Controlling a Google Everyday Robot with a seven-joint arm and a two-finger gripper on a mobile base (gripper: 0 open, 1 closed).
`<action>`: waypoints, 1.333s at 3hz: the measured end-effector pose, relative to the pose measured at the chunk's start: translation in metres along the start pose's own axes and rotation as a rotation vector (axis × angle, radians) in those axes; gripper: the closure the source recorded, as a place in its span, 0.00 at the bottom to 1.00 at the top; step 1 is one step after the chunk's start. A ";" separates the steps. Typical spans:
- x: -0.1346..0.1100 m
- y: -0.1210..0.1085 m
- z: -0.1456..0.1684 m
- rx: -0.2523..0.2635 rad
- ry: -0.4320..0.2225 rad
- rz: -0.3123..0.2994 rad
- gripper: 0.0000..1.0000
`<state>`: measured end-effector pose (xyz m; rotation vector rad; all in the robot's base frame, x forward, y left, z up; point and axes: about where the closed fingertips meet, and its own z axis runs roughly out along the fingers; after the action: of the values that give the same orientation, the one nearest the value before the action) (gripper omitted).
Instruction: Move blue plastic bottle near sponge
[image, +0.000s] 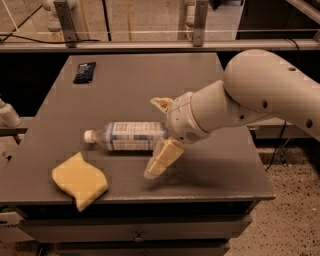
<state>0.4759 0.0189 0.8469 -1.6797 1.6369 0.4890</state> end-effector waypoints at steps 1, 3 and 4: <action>-0.002 0.009 -0.008 -0.048 0.015 -0.007 0.00; -0.006 0.044 -0.007 -0.177 0.026 0.004 0.00; -0.012 0.056 -0.014 -0.206 0.030 0.007 0.00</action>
Offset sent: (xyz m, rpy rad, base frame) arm -0.0461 -0.0039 -0.0062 -0.0575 0.1531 0.1281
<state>0.4173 0.0214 0.8518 -1.8383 1.6613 0.6580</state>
